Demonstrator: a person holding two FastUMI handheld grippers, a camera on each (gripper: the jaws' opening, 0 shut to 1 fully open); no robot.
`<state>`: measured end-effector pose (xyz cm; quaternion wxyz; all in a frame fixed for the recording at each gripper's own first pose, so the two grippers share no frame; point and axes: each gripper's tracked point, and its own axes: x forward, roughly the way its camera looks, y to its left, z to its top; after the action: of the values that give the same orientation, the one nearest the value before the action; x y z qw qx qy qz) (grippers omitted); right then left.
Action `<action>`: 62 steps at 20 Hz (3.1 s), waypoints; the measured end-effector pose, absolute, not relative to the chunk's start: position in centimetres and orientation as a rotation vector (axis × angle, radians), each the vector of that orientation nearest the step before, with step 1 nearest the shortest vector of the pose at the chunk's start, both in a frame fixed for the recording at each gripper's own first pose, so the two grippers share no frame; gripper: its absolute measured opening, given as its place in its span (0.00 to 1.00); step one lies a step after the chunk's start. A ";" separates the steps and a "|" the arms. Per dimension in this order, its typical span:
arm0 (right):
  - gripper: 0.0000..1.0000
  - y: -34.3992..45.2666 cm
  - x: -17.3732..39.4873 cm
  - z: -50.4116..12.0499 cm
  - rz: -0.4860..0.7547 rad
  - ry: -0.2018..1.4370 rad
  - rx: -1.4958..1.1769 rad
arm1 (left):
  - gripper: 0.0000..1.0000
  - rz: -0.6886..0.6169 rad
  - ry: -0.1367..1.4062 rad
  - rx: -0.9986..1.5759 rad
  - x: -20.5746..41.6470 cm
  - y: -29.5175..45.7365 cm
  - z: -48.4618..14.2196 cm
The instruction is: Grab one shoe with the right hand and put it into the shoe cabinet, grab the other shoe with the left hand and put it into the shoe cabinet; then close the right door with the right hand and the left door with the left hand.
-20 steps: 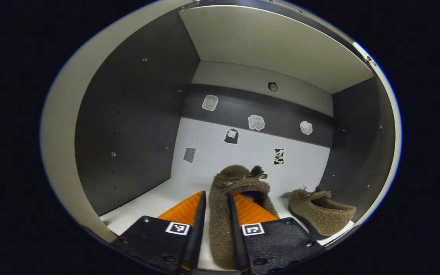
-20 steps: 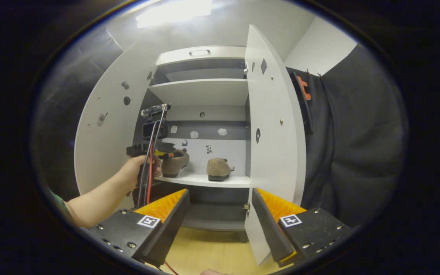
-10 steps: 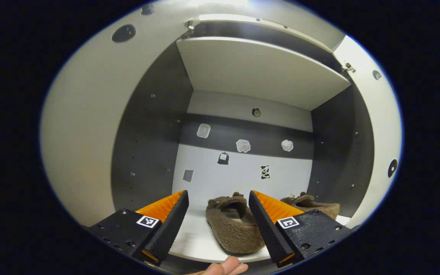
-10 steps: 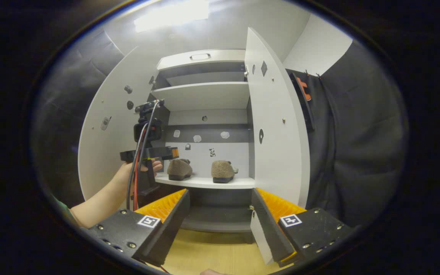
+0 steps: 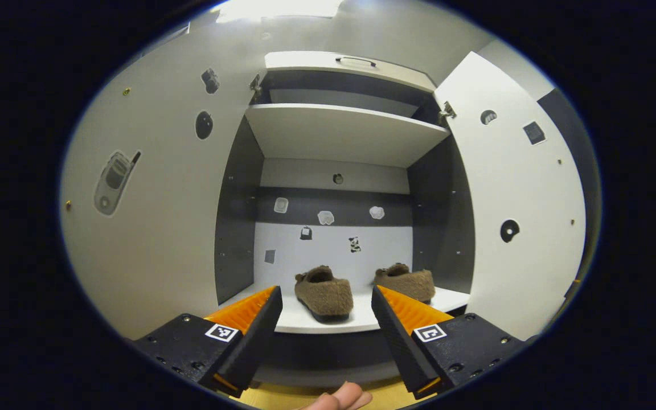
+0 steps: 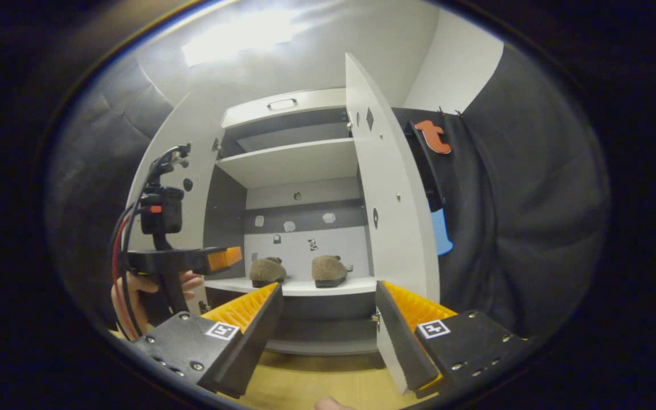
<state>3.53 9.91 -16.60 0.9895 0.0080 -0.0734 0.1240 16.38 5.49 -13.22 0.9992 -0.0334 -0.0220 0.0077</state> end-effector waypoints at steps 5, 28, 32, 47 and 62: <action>0.99 7.0 1.9 -13.9 0.332 -0.100 -0.036 | 0.96 -0.006 -0.014 -0.058 13.5 5.0 -13.3; 0.98 -8.5 17.2 -4.4 0.257 0.093 -0.158 | 0.96 -0.066 0.044 -0.085 11.0 3.4 -14.3; 0.98 -3.8 17.2 -4.0 0.367 0.079 -0.184 | 0.96 -0.037 0.050 -0.084 10.5 3.7 -14.2; 0.91 2.7 16.2 -4.9 0.391 0.073 -0.054 | 0.96 0.027 0.065 -0.131 2.4 6.2 -14.5; 0.91 8.6 16.0 -4.7 0.331 0.049 -0.007 | 0.96 0.060 0.020 -0.124 -2.3 7.9 -11.5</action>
<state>16.05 8.60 -4.69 0.9861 -0.0037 0.0244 0.1646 -2.34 7.85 -11.52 0.9976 -0.0618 0.0102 0.0300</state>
